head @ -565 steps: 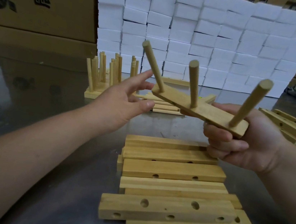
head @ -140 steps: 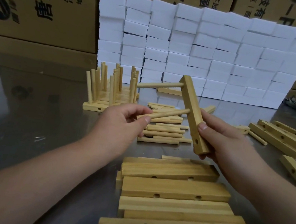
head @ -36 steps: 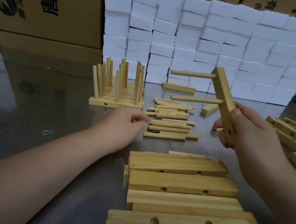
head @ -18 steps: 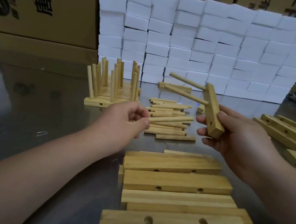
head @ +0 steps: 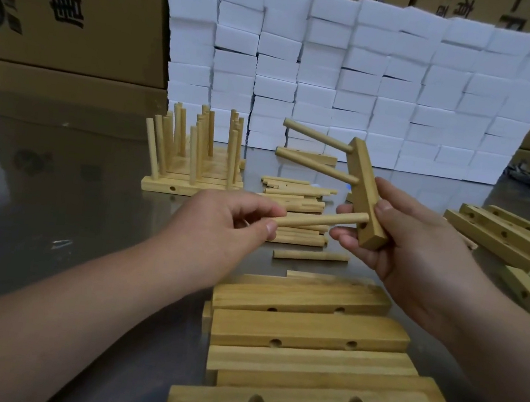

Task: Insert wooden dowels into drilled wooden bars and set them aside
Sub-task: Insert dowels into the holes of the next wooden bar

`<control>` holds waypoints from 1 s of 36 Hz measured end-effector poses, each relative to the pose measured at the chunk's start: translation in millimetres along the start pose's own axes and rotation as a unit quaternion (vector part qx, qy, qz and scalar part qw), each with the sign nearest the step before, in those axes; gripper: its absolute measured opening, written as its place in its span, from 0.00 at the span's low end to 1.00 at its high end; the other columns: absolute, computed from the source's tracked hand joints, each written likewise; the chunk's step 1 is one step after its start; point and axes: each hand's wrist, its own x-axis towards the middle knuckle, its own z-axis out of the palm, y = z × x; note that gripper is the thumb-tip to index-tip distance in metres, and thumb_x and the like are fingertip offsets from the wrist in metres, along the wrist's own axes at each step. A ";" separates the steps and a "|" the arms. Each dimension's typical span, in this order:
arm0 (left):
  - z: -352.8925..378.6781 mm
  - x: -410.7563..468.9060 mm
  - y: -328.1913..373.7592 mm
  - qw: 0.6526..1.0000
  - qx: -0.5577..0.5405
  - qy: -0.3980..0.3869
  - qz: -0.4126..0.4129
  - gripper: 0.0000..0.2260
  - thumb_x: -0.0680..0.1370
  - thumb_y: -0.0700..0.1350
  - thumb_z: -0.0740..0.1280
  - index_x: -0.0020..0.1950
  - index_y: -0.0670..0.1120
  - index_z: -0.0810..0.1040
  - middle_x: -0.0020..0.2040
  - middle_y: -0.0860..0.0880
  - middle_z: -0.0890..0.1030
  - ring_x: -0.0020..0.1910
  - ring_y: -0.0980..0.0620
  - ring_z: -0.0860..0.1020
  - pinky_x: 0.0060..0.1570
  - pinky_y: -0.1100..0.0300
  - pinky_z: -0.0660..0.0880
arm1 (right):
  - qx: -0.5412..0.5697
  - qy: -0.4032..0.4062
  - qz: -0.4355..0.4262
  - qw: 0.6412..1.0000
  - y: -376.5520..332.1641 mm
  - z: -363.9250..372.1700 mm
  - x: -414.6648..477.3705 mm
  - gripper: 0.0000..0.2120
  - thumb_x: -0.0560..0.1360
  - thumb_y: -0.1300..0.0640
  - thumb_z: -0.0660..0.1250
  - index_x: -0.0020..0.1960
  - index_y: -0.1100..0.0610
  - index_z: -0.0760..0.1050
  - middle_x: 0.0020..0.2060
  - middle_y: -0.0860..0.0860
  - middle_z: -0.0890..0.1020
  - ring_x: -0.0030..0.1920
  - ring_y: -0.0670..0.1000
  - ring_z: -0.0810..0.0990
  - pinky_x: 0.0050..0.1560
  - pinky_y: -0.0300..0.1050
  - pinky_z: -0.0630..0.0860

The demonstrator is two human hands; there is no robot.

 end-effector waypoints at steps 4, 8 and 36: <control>-1.0 0.2 -0.7 1.000 0.012 -0.004 0.005 0.12 0.74 0.45 0.68 0.41 0.64 0.78 0.37 0.67 0.79 0.36 0.70 0.75 0.33 0.79 0.67 | 0.012 -0.002 0.004 1.000 0.0 -0.6 -0.3 0.18 0.81 0.63 0.53 0.70 0.56 0.66 0.45 0.61 0.81 0.37 0.54 0.84 0.33 0.37 0.79; -0.7 -0.6 -0.4 1.000 0.020 0.002 0.011 0.11 0.74 0.45 0.68 0.40 0.64 0.78 0.37 0.61 0.80 0.38 0.66 0.75 0.34 0.77 0.69 | -0.002 -0.004 0.003 1.000 -1.0 -1.3 -1.3 0.19 0.81 0.63 0.53 0.72 0.56 0.64 0.45 0.60 0.81 0.38 0.54 0.84 0.34 0.37 0.79; 0.6 -0.5 5.3 0.999 0.025 -0.006 0.047 0.09 0.74 0.48 0.66 0.40 0.63 0.77 0.34 0.70 0.77 0.37 0.72 0.74 0.33 0.79 0.66 | -0.154 -0.048 -0.084 0.983 1.5 2.0 -9.2 0.21 0.80 0.61 0.54 0.72 0.50 0.65 0.38 0.47 0.81 0.43 0.47 0.83 0.44 0.35 0.78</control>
